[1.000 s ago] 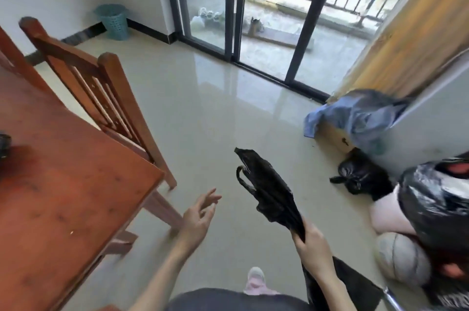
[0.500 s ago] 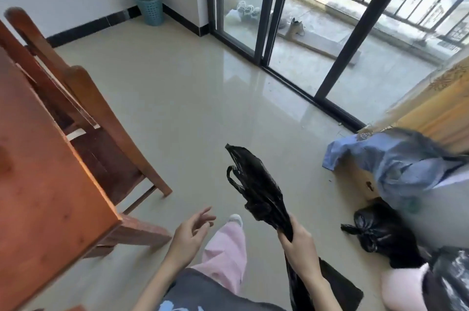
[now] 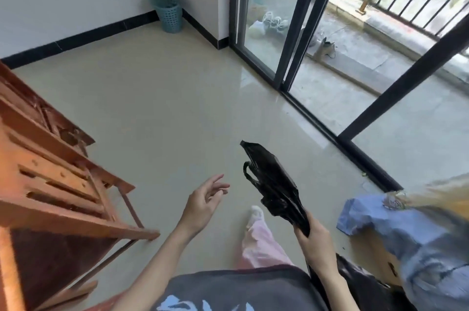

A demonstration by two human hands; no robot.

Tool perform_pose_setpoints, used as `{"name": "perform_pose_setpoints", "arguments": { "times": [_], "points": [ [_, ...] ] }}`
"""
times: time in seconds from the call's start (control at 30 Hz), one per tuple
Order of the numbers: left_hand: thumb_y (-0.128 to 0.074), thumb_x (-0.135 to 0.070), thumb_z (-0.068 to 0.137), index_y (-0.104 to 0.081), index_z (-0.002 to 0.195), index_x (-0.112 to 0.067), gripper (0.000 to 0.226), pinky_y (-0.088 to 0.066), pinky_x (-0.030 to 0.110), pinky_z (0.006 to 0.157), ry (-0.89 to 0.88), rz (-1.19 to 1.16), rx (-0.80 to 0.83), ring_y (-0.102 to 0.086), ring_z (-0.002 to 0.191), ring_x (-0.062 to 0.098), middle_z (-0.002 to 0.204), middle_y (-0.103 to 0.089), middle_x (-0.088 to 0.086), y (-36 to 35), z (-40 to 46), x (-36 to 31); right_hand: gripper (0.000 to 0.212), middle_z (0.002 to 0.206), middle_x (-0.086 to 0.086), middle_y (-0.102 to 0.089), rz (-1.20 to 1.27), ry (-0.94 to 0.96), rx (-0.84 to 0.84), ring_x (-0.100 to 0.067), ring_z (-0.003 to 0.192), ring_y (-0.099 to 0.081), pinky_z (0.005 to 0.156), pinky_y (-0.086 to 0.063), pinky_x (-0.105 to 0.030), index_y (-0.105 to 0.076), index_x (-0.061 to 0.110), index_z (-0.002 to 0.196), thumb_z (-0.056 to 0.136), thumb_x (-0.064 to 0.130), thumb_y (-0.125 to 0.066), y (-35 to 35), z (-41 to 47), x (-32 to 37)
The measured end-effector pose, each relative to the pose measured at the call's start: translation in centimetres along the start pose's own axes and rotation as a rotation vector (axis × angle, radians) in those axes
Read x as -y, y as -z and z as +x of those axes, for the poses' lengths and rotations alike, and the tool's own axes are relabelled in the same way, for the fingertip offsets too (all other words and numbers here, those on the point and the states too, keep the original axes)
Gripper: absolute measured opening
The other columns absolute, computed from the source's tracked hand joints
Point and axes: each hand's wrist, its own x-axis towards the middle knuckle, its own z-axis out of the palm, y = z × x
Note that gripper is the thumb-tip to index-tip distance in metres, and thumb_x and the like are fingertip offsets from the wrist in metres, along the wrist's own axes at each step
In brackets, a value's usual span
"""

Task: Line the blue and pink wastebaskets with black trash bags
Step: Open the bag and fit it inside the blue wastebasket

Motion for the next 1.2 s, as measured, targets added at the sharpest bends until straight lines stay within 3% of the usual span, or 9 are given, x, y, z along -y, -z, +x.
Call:
{"name": "perform_pose_setpoints", "arguments": {
  "times": [0.23, 0.33, 0.47, 0.57, 0.7, 0.87, 1.07, 1.2],
  "points": [
    [-0.052, -0.012, 0.089, -0.05, 0.118, -0.024, 0.031, -0.045, 0.008, 0.081, 0.124, -0.083, -0.239, -0.063, 0.09, -0.002, 0.104, -0.065, -0.003, -0.2, 12.5, -1.4, 0.052, 0.111, -0.008, -0.065, -0.133, 0.123, 0.236, -0.028, 0.102, -0.059, 0.08, -0.047, -0.038, -0.043, 0.024, 0.136, 0.086, 0.016, -0.058, 1.5, 20.0, 5.3],
    [-0.051, -0.025, 0.077, -0.052, 0.109, -0.031, 0.033, -0.047, 0.012, 0.084, 0.15, -0.131, -0.38, -0.064, 0.089, 0.0, 0.103, -0.065, -0.001, 0.6, 17.1, -3.1, 0.05, 0.1, -0.002, -0.065, -0.168, 0.29, 0.352, -0.022, 0.091, -0.06, 0.075, -0.049, -0.034, -0.045, 0.025, 0.133, 0.085, 0.014, -0.058, 2.2, 28.4, 11.2],
    [-0.05, -0.005, 0.091, -0.051, 0.114, -0.025, 0.031, -0.047, 0.007, 0.075, 0.193, -0.154, -0.49, -0.063, 0.095, 0.003, 0.104, -0.065, -0.002, 2.6, 22.8, -5.0, 0.05, 0.09, -0.006, -0.066, -0.221, 0.475, 0.408, -0.025, 0.078, -0.06, 0.068, -0.049, -0.036, -0.048, 0.024, 0.13, 0.083, 0.01, -0.059, 1.7, 37.7, 20.0],
    [-0.052, -0.015, 0.088, -0.051, 0.116, -0.028, 0.03, -0.048, 0.011, 0.081, 0.205, -0.189, -0.562, -0.062, 0.097, 0.004, 0.106, -0.065, -0.004, 5.3, 27.9, -5.7, 0.05, 0.085, -0.004, -0.063, -0.225, 0.539, 0.448, -0.023, 0.073, -0.058, 0.063, -0.048, -0.036, -0.048, 0.026, 0.129, 0.083, 0.011, -0.059, -0.7, 43.7, 25.1],
    [-0.049, -0.005, 0.092, -0.051, 0.116, -0.027, 0.033, -0.045, 0.01, 0.084, 0.217, -0.176, -0.568, -0.062, 0.098, 0.003, 0.106, -0.065, -0.006, 10.7, 36.0, -6.1, 0.05, 0.088, -0.006, -0.066, -0.228, 0.559, 0.483, -0.024, 0.075, -0.059, 0.064, -0.049, -0.035, -0.048, 0.026, 0.129, 0.082, 0.01, -0.058, -5.4, 50.8, 30.5],
    [-0.049, -0.008, 0.092, -0.048, 0.12, -0.025, 0.033, -0.04, 0.003, 0.082, 0.166, -0.068, -0.5, -0.058, 0.1, -0.004, 0.106, -0.062, -0.012, 20.5, 47.2, -9.9, 0.05, 0.09, -0.007, -0.066, -0.229, 0.474, 0.459, -0.025, 0.074, -0.057, 0.063, -0.046, -0.035, -0.048, 0.023, 0.13, 0.083, 0.011, -0.057, -9.8, 59.1, 38.0],
    [-0.048, -0.008, 0.093, -0.048, 0.121, -0.024, 0.032, -0.039, 0.003, 0.084, 0.082, 0.018, -0.463, -0.057, 0.099, -0.003, 0.103, -0.061, -0.014, 32.0, 59.2, -16.1, 0.047, 0.091, -0.009, -0.068, -0.236, 0.525, 0.427, -0.03, 0.08, -0.061, 0.061, -0.045, -0.035, -0.05, 0.025, 0.126, 0.082, 0.011, -0.059, -13.8, 68.9, 50.3],
    [-0.049, -0.009, 0.093, -0.047, 0.123, -0.024, 0.034, -0.04, 0.004, 0.083, 0.106, 0.012, -0.463, -0.058, 0.099, -0.004, 0.106, -0.062, -0.014, 37.7, 66.5, -16.4, 0.045, 0.091, -0.009, -0.068, -0.245, 0.535, 0.43, -0.029, 0.079, -0.062, 0.059, -0.039, -0.031, -0.051, 0.026, 0.124, 0.082, 0.01, -0.058, -18.2, 75.3, 56.9]
  ]
}}
